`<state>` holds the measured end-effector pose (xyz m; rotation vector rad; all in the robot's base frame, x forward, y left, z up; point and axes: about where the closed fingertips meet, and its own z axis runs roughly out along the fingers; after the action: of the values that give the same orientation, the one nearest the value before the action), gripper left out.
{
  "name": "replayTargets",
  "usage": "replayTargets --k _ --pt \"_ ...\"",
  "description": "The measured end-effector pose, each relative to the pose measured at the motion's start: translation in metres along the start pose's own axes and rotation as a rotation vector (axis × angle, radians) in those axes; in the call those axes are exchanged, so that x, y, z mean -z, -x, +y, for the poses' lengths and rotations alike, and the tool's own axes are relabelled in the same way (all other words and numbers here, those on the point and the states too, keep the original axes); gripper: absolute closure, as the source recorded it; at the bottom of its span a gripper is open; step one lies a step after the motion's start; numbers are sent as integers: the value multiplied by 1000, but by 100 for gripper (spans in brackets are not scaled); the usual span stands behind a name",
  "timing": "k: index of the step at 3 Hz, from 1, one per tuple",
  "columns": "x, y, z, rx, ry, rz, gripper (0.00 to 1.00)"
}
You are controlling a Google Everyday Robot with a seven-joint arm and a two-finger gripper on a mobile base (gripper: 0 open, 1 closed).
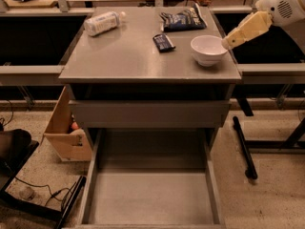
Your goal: Place rxbar blueberry into middle drawer
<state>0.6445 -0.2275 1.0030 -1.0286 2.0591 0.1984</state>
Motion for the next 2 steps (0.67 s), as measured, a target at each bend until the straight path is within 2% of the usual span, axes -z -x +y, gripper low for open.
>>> replayTargets --k 1,2 --pt "0 0 0 0 0 0 0" --pt "-29 20 -6 2 43 -34 0"
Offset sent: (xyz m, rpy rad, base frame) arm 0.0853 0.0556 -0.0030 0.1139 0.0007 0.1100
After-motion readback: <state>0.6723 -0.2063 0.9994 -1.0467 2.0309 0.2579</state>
